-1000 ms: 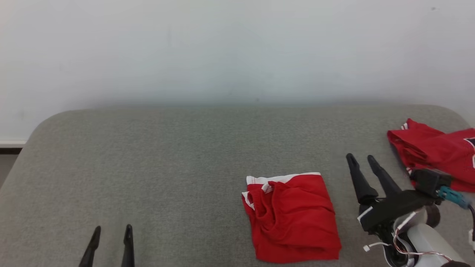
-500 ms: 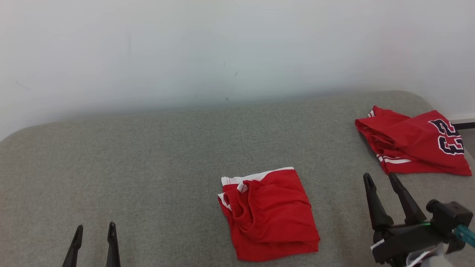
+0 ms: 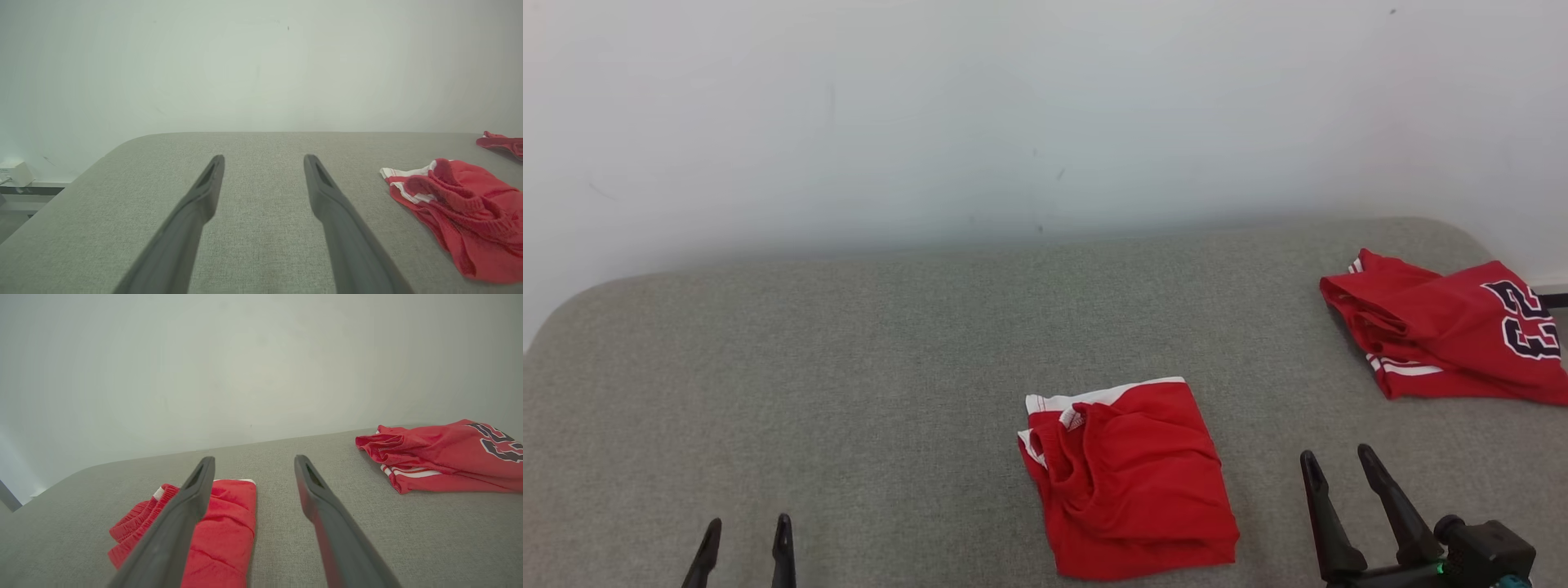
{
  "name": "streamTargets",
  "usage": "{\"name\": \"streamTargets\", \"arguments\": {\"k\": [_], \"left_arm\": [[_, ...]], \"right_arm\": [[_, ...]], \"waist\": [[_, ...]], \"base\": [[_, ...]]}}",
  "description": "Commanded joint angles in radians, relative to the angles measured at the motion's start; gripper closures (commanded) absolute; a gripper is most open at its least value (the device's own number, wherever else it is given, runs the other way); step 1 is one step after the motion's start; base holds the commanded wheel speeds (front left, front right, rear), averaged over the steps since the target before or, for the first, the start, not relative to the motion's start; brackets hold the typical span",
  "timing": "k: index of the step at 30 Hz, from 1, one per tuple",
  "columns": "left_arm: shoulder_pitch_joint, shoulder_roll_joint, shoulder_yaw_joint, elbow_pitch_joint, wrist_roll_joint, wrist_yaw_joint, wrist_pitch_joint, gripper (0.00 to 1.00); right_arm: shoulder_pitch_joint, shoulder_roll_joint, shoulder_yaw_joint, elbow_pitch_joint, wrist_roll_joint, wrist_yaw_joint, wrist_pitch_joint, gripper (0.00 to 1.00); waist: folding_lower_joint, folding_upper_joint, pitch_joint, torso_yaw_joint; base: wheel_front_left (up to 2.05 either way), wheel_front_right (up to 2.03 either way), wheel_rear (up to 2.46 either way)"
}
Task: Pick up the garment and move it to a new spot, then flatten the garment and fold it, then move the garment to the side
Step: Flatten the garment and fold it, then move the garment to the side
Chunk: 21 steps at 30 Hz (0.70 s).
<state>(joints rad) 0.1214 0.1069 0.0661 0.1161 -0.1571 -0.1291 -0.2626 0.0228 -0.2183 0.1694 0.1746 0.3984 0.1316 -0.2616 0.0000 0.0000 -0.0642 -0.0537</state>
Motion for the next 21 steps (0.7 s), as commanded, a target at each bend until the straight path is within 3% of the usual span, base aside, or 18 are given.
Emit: {"name": "streamTargets", "arguments": {"k": [1, 21], "left_arm": [[0.009, 0.011, -0.004, 0.0, -0.002, -0.001, -0.003, 0.0], [0.041, 0.026, -0.024, -0.013, -0.007, -0.001, -0.003, 0.0]], "right_arm": [[0.008, 0.005, -0.003, 0.0, -0.008, -0.003, -0.004, 0.0], [0.024, 0.014, -0.021, 0.028, -0.019, -0.003, -0.004, 0.0]], "waist": [[0.0, 0.0, -0.003, 0.006], [0.0, 0.0, -0.008, 0.008]], "base": [[0.0, 0.0, 0.0], [0.0, 0.0, 0.0]]}}
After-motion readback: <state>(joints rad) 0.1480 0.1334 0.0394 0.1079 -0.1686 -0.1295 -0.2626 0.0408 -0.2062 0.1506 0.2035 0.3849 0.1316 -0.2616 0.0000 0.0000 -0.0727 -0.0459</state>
